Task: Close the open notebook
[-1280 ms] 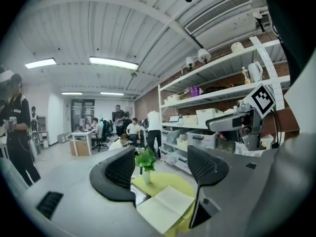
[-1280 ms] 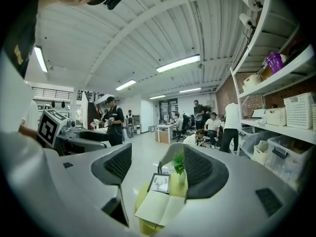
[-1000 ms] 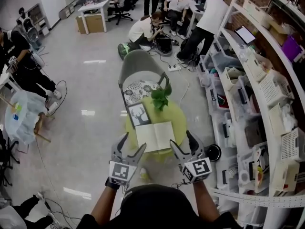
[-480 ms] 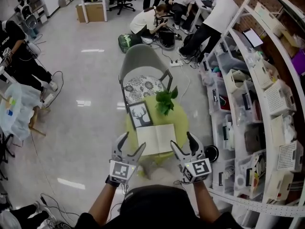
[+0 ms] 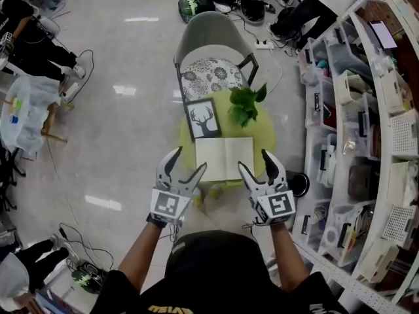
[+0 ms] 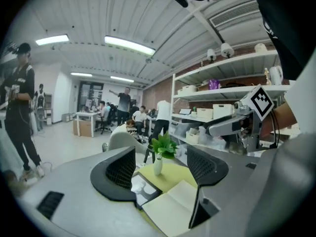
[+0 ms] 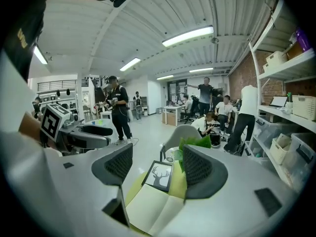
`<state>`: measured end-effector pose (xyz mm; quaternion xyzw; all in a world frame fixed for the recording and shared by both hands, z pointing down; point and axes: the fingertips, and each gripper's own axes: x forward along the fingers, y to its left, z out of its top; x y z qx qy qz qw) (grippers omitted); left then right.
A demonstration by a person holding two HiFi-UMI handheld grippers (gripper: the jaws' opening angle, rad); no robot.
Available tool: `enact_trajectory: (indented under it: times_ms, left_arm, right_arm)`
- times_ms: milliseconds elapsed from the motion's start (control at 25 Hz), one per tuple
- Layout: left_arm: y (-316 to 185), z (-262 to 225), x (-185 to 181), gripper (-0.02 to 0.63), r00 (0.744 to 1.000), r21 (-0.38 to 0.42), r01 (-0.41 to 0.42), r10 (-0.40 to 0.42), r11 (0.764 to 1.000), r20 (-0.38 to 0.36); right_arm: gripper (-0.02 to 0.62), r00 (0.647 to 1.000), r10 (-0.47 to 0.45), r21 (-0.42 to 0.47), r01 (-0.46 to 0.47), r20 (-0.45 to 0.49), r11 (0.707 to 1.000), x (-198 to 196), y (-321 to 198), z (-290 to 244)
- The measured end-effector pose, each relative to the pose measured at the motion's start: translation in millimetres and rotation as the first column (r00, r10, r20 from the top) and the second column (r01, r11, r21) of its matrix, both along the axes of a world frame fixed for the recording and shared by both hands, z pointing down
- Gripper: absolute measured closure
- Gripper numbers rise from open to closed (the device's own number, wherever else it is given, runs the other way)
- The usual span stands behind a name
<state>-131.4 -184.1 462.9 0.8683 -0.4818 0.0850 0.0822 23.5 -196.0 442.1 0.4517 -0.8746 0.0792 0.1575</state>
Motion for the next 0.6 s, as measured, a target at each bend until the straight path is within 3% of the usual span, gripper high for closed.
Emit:
enact_trajectory:
  times_ms: [120,400,600]
  left_arm:
    - [-7,35,-7,0.267,0.997,-0.057,0.053,-0.056,0.997,-0.060]
    - [-27,117,-11,0.267,0.994,-0.176,0.088,-0.098,0.980,-0.047]
    - [-34,179,1,0.267,0.999,-0.281,0.020,-0.033,0.960,-0.043]
  right_arm:
    - [0.281,1.000,0.003,-0.030,-0.003,0.007,1.000,0,-11,29]
    - [0.288,0.998,-0.028,-0.097,0.022,-0.060,0.995,-2,-25,101]
    - [0.290,0.997,-0.028,-0.150,0.017,-0.071,0.989,-6,-31,148]
